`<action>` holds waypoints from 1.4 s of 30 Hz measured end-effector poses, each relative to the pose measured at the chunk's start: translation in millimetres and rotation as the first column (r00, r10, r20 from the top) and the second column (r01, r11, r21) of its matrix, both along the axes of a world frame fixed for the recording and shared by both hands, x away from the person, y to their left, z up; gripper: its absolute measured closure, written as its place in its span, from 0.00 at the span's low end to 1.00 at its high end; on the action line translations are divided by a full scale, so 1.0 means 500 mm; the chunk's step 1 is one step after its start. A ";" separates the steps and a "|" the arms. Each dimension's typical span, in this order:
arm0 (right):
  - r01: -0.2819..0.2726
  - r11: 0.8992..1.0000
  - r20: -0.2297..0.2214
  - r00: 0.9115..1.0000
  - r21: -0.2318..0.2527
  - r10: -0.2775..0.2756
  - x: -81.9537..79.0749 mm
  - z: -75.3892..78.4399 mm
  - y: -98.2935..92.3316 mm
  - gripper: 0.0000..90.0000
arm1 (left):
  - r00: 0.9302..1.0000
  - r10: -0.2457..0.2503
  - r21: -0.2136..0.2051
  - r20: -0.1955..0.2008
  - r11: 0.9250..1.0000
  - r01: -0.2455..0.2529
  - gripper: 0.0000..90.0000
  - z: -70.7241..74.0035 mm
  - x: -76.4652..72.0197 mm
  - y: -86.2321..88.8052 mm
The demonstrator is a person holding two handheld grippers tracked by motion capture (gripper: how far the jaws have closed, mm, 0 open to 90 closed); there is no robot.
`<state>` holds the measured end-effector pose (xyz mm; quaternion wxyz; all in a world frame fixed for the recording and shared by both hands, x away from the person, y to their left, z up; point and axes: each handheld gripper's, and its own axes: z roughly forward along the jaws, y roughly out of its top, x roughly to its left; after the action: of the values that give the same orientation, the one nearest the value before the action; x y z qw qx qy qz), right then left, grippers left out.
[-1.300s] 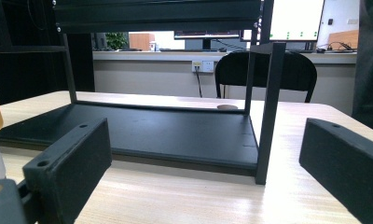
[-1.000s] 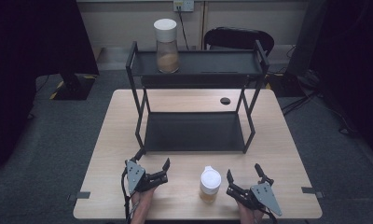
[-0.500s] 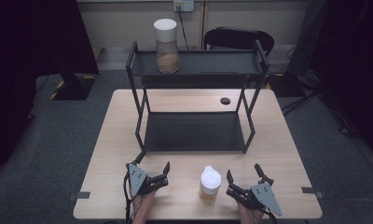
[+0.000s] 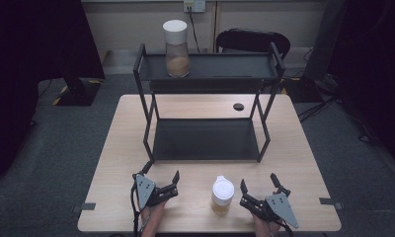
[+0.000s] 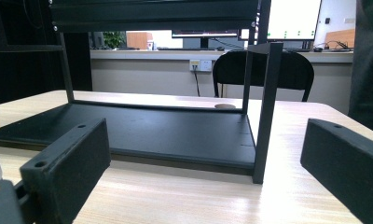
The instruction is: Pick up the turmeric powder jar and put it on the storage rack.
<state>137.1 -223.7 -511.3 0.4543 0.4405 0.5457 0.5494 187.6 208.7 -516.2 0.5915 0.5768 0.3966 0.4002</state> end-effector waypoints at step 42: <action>-0.127 0.992 0.107 0.986 0.010 0.125 -0.090 0.134 0.081 0.00 | 1.000 0.016 0.002 0.001 1.000 -0.016 0.01 0.000 -0.002 -0.005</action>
<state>92.0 -183.1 -444.3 0.4433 0.3789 0.5429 0.6043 186.4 206.3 -516.2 0.5878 0.5741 0.4006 0.4054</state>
